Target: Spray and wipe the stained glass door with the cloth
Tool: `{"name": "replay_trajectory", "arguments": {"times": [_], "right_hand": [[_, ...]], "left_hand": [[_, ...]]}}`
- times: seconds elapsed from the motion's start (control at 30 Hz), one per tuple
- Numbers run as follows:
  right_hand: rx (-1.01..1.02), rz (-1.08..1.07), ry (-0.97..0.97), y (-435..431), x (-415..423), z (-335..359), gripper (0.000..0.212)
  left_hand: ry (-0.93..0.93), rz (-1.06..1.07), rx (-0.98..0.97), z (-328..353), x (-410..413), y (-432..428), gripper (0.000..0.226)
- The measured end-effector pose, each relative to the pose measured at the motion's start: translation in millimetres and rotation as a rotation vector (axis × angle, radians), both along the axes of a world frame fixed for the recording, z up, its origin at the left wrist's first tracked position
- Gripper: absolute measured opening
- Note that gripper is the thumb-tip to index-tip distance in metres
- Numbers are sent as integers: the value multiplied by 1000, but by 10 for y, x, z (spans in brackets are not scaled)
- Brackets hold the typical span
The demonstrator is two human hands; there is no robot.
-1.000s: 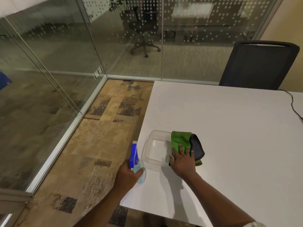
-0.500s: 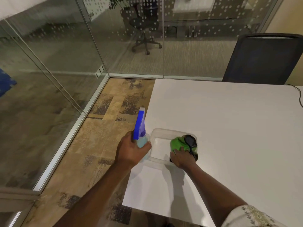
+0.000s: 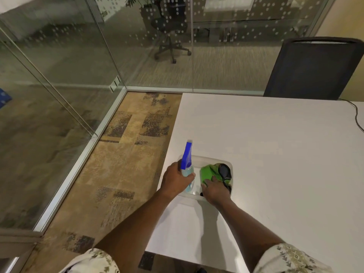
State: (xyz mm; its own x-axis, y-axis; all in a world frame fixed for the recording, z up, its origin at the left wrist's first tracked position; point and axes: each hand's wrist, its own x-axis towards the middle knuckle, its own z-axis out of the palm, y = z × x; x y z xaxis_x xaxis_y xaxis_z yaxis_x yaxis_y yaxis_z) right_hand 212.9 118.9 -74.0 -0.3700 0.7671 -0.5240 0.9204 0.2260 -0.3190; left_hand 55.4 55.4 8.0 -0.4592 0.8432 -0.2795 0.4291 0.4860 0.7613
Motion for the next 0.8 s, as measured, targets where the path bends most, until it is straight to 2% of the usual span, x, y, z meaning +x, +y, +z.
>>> {"name": "replay_trajectory", "arguments": {"times": [0.2,0.37,0.47,0.57,0.67,0.8], "right_hand": [[185,-46,103,-96,24,-63,44],[539,60,221,-332,44,-8,26],[714,189,273,-540,-14,17,19],[723,305,307,-774,-160,71,20],[649,396,347,-1072,-417,162,20],[542,480,405,-1520,-894,244,24]], "left_hand": [[54,-7,-39,-256,2,-96,39],[124,-82,-67,-263,-45,-115,71],[195,-102,-90,-226,-141,-262,78],[267,-90,-75,-221,-262,-581,73],[372,-61,-77,-218,-472,-1096,70],[327,53,-178,-284,-891,-2010,66]]}}
